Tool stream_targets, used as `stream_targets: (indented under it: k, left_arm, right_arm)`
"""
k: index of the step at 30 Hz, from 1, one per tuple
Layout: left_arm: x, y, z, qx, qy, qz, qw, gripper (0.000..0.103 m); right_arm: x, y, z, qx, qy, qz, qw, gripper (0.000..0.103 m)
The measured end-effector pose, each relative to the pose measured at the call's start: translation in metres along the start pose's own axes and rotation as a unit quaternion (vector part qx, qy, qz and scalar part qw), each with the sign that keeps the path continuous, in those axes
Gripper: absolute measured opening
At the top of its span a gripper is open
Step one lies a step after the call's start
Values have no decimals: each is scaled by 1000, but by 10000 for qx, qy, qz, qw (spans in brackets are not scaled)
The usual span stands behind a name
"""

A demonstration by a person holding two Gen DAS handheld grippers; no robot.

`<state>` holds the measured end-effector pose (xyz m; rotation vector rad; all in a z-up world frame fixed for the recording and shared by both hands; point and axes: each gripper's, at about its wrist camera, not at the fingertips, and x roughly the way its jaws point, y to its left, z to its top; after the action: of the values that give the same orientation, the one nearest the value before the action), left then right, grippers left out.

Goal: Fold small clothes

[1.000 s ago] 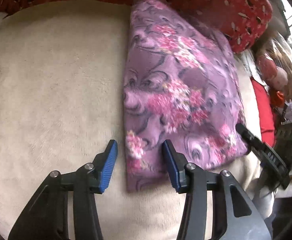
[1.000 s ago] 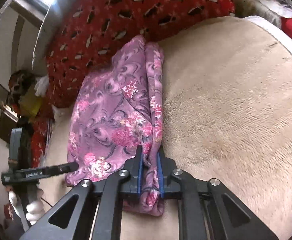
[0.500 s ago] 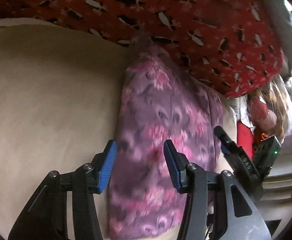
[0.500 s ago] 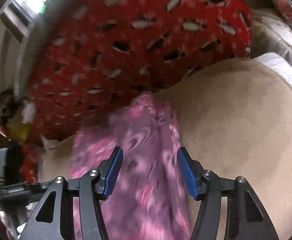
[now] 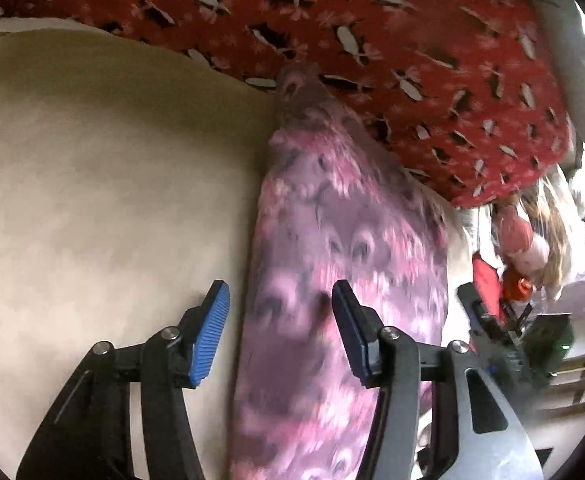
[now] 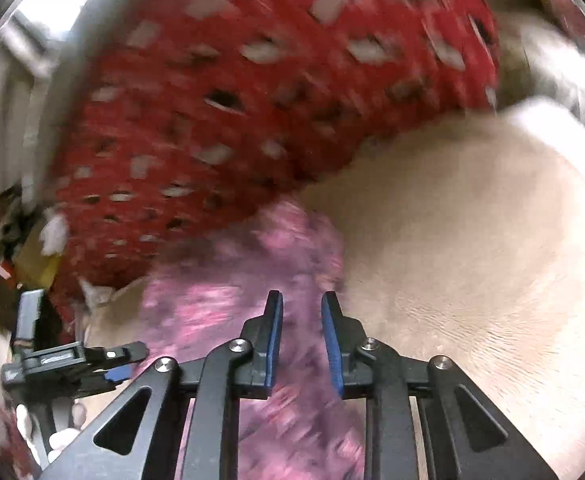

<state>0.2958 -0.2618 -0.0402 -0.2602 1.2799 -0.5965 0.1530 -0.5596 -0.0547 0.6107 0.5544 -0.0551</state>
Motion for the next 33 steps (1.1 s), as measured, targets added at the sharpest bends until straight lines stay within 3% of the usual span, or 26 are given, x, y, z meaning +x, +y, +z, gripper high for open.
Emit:
stream_targets:
  k: [3, 6, 8, 9, 12, 16, 18, 20, 21, 23, 24, 25, 29, 32, 33]
  left_arm:
    - [3, 4, -29, 56, -26, 68, 10000, 53]
    - [13, 2, -40, 96, -52, 261, 9996, 57]
    - [-2, 0, -44, 60, -38, 197, 9998, 55]
    - [-11, -1, -47, 88, -110, 169, 9998, 55]
    - [-22, -4, -65, 206, -294, 211, 9991, 56]
    - [6, 2, -89, 295, 23, 521, 9982, 56]
    - [-1, -6, -91, 482, -39, 534, 9974, 56]
    - [-8, -6, -87, 468, 30, 293, 9985, 56]
    - [-13, -4, -79, 406, -18, 163, 9990, 56]
    - [-18, 0, -62, 268, -155, 65, 9995, 56]
    - [-17, 4, -51, 171, -153, 13, 9997, 56]
    - [-14, 7, -42, 86, -116, -47, 9999, 57]
    - [14, 12, -20, -249, 218, -392, 9987, 57]
    - [34, 8, -16, -317, 492, -605, 9965, 58]
    - [38, 4, -16, -269, 499, -611, 9965, 64]
  right_arm:
    - [-9, 11, -23, -324, -23, 168, 9993, 25]
    - [18, 5, -45, -511, 651, -396, 9958, 19]
    - [1, 6, -43, -369, 488, -380, 9974, 20]
    - [-11, 10, -41, -308, 397, -299, 9983, 25]
    - [-43, 19, -56, -608, 143, -20, 9980, 25]
    - [-26, 11, -93, -1039, 870, -465, 9897, 22]
    - [-32, 12, -92, -1013, 809, -436, 9906, 22]
    - [-39, 14, -77, -876, 762, -324, 9927, 25]
    - [-44, 12, -69, -810, 663, -270, 9941, 27]
    - [-50, 3, -47, -446, 363, -160, 9982, 46]
    - [-51, -4, -39, -210, 255, -98, 9994, 65]
    - [-45, -11, -32, 30, 192, -28, 9998, 75]
    - [-2, -41, -24, 779, 505, 272, 9953, 75]
    - [18, -42, -28, 633, 669, 661, 9936, 75]
    - [23, -35, -28, 436, 732, 911, 9922, 75]
